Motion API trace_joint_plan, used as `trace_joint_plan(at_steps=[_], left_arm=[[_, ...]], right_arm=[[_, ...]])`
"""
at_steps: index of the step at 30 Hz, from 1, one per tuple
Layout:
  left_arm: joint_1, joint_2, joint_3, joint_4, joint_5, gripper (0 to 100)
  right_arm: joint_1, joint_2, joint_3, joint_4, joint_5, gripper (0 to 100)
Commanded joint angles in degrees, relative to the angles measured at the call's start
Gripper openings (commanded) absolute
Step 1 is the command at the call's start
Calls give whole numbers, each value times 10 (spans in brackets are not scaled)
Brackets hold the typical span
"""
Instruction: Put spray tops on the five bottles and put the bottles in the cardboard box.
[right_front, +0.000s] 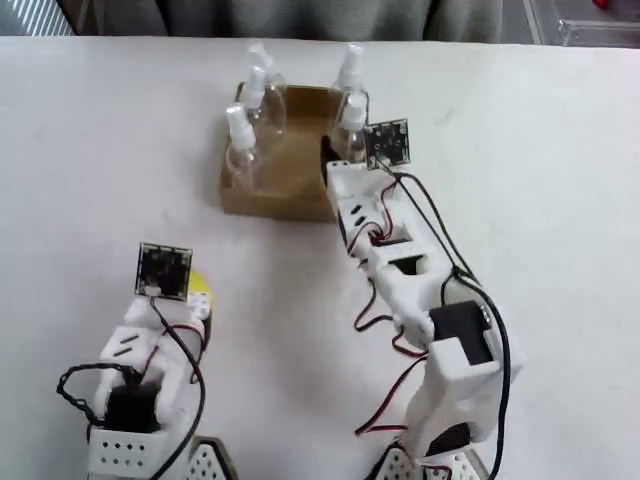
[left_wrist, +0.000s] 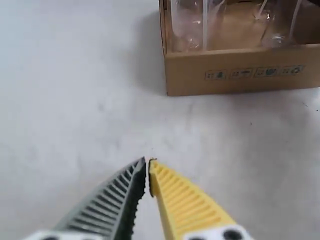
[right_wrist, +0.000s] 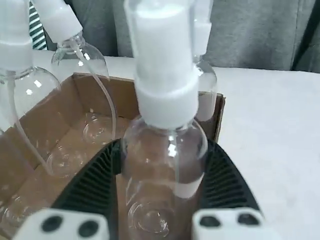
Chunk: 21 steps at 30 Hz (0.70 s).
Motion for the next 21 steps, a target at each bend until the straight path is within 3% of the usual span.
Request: trace_joint_plan(at_steps=[1, 13, 17, 21], left_arm=[[-7, -6, -2, 2, -5, 20], [-7, -6, -2, 1, -5, 20], [-7, -6, -2, 1, -5, 20], [-6, -6, -2, 0, -5, 20]], right_arm=[[3, -5, -30, -15, 8, 15], [2, -4, -25, -15, 9, 15], [-2, -4, -18, -16, 68, 15], [-7, -4, -13, -16, 62, 15]])
